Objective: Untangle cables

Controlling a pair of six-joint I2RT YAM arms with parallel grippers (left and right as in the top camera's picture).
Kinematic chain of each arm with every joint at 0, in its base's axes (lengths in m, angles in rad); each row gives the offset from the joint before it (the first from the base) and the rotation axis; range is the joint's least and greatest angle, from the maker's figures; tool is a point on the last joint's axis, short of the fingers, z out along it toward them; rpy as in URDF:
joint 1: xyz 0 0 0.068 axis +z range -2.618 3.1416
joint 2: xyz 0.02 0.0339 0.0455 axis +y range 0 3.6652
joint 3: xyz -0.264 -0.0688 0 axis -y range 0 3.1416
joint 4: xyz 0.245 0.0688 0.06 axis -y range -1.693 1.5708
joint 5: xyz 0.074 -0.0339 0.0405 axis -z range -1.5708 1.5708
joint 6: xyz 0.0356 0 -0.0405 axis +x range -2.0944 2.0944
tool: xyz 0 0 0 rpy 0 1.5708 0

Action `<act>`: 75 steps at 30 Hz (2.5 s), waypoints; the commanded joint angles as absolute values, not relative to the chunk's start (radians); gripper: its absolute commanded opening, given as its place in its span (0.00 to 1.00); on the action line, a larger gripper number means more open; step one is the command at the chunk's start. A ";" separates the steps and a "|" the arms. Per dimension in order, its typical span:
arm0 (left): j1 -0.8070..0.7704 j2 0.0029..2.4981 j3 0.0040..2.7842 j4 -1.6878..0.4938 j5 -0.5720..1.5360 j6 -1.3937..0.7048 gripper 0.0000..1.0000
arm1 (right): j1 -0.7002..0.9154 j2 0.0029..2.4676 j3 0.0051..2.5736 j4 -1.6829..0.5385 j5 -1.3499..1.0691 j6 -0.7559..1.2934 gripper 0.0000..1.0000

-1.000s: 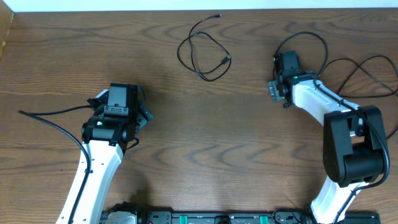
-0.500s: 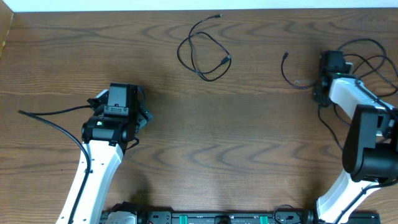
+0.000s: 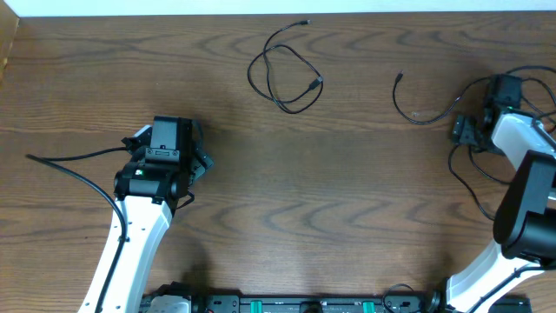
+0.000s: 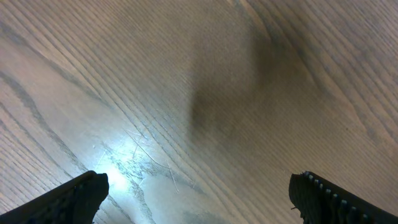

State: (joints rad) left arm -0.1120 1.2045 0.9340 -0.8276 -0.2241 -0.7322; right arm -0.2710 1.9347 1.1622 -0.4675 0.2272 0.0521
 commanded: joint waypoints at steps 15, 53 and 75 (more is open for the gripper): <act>-0.108 1.208 0.953 -0.830 -0.248 -0.726 0.98 | -0.242 1.539 1.073 -0.842 0.124 0.129 0.99; -0.108 1.208 0.953 -0.830 -0.248 -0.726 0.98 | -0.295 1.539 0.647 -0.733 0.297 0.331 0.99; -0.108 1.208 0.953 -0.830 -0.248 -0.726 0.98 | -0.490 1.539 0.509 -0.324 0.058 0.002 0.99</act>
State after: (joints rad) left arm -0.1120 1.2045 0.9340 -0.8276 -0.2241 -0.7322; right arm -0.4850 1.4670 0.5770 -0.3252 0.0158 0.0376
